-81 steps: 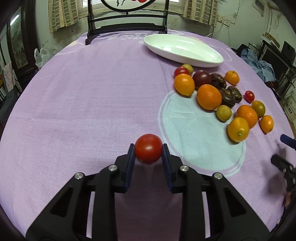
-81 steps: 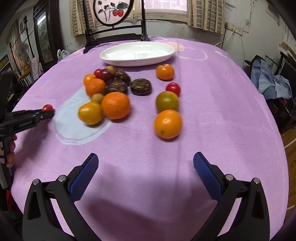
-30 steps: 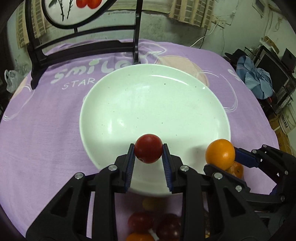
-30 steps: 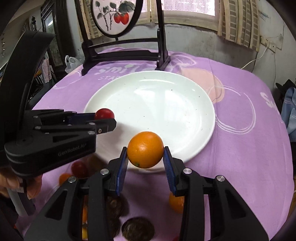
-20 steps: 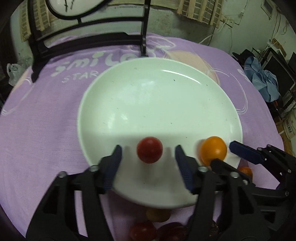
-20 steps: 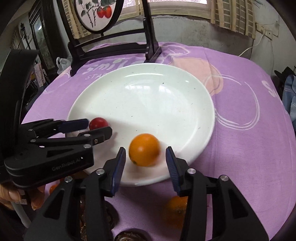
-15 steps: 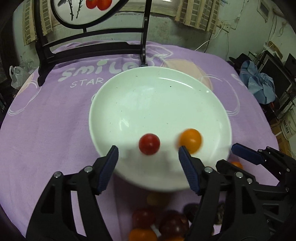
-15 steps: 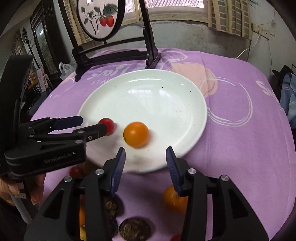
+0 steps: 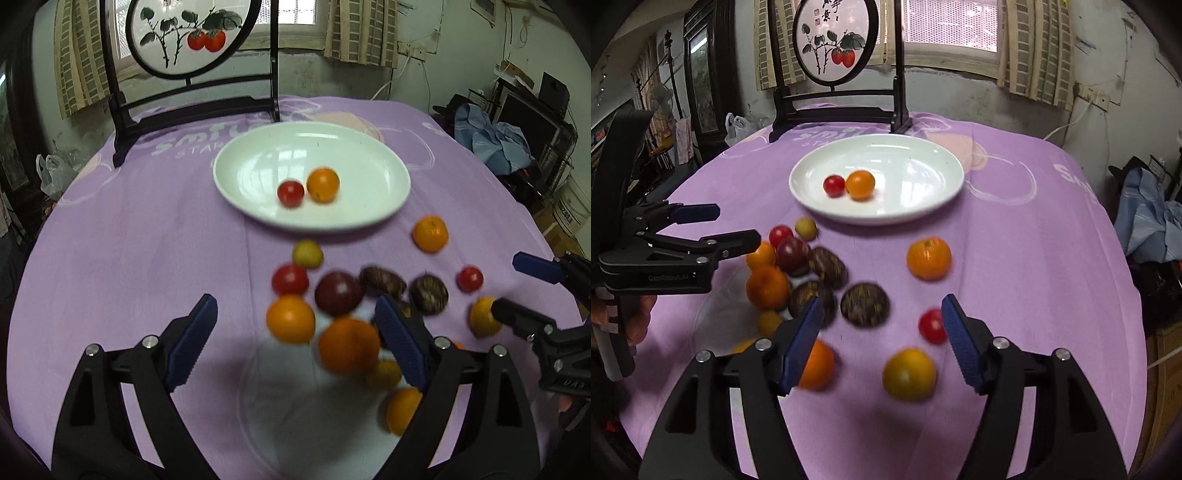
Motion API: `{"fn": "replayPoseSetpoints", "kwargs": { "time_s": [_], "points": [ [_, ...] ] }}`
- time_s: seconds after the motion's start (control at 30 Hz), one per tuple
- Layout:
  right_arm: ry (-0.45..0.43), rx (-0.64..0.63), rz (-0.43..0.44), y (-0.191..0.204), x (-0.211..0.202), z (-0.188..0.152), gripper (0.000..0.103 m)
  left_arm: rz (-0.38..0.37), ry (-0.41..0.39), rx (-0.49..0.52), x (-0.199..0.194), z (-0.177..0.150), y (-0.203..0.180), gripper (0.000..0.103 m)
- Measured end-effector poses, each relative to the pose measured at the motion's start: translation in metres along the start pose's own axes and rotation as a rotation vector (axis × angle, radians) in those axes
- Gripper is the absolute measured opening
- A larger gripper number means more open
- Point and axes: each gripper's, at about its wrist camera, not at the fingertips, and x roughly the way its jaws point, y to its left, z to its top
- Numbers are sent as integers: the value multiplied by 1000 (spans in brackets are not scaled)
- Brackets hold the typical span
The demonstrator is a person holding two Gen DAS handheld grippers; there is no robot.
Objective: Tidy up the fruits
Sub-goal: 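Grasp a yellow-orange fruit with the left tool while the right tool grasps a greenish orange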
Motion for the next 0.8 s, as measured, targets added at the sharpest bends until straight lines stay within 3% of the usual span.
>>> {"fn": "replayPoseSetpoints", "kwargs": {
  "time_s": [0.3,0.5,0.63,0.7,0.8],
  "points": [
    [26,78,-20,-6,-12,-50,67,-45,20,2,-16,-51,-18,89],
    [35,100,-8,0,-11,-67,67,-100,28,61,-19,-67,-43,89],
    [37,103,2,1,-11,-72,67,-100,43,96,-12,-74,-54,87],
    [36,108,5,1,-12,-72,67,-103,54,102,-8,-75,-56,80],
    [27,108,9,1,-14,-72,67,-168,83,87,-1,-76,-57,52]
  ]
}}
